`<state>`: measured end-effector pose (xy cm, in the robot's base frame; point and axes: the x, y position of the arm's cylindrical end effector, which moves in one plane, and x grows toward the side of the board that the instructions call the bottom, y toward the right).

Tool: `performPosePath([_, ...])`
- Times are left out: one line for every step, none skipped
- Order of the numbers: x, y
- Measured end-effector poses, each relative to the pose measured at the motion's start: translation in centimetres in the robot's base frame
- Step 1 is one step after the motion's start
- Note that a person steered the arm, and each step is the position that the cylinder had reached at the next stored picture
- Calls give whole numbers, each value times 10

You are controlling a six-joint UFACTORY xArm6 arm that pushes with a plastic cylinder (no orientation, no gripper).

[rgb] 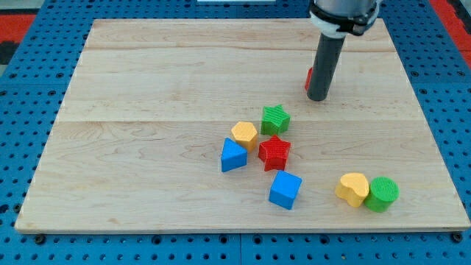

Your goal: Move the green star towards the red circle

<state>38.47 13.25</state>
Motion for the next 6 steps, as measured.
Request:
performPosePath([-24,78])
performPosePath([61,85])
performPosePath([115,14])
performPosePath([107,-86])
performPosePath([62,-105])
performPosePath([54,-45])
